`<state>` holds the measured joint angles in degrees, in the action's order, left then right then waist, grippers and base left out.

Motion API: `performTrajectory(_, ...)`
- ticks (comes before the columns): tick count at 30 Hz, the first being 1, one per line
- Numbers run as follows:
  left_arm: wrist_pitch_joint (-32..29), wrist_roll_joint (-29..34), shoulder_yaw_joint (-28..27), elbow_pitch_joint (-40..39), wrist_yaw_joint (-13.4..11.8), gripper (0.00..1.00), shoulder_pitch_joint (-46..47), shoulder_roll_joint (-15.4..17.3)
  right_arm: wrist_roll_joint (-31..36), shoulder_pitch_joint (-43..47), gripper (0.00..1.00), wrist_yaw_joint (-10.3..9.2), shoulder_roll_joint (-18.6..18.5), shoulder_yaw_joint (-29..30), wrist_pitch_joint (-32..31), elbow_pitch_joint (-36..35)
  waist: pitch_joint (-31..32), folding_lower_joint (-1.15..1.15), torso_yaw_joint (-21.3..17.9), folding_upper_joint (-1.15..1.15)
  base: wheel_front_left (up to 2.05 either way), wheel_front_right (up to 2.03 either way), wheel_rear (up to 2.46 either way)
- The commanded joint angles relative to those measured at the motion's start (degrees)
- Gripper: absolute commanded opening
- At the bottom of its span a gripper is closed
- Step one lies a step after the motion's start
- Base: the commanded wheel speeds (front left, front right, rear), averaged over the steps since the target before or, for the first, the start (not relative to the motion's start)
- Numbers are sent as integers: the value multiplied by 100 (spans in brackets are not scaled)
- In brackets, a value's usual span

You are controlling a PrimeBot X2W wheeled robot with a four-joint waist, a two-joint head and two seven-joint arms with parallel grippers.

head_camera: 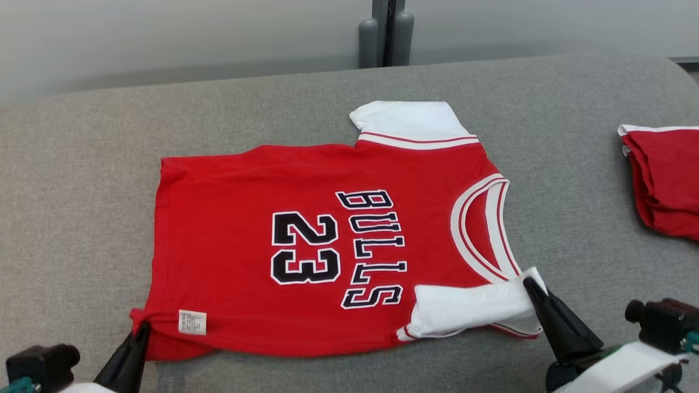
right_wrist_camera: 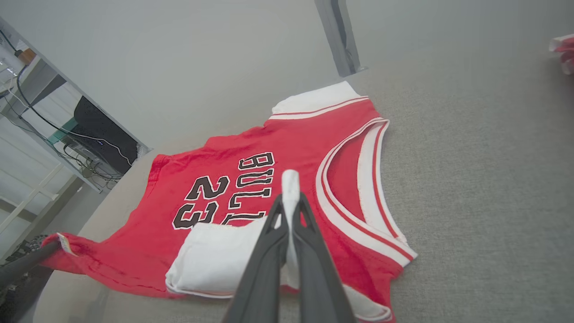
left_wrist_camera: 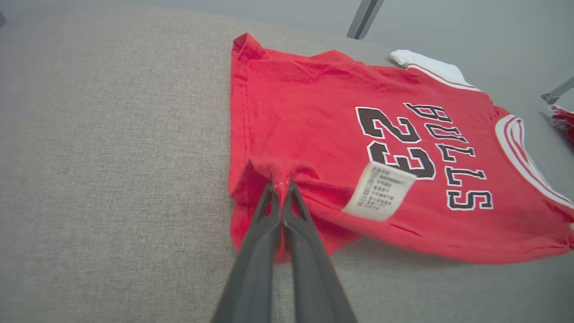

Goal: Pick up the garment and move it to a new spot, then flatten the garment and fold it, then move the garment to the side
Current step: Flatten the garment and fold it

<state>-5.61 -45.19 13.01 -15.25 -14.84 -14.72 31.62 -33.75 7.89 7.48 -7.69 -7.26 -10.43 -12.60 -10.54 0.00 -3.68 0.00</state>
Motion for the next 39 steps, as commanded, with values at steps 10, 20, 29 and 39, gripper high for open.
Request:
performTrajectory(10,-29,32,94,403,235,0,915,-67,-168,-1426,0,4,-366,-383,453,939,-690,0,76,0,0,0,0)
performTrajectory(20,159,60,188,865,425,0,1450,-246,-417,-2436,0,4,-595,-789,1286,1987,-1125,0,155,0,0,0,0)
performTrajectory(29,312,-38,288,1259,568,25,1652,-462,-660,-2763,24,4,-782,-1133,1888,2679,-1227,0,196,0,0,0,0)
performTrajectory(39,1074,4,139,1553,551,100,1765,-863,-313,-2862,100,3,-883,-1095,2493,3113,-976,0,243,0,0,0,0)
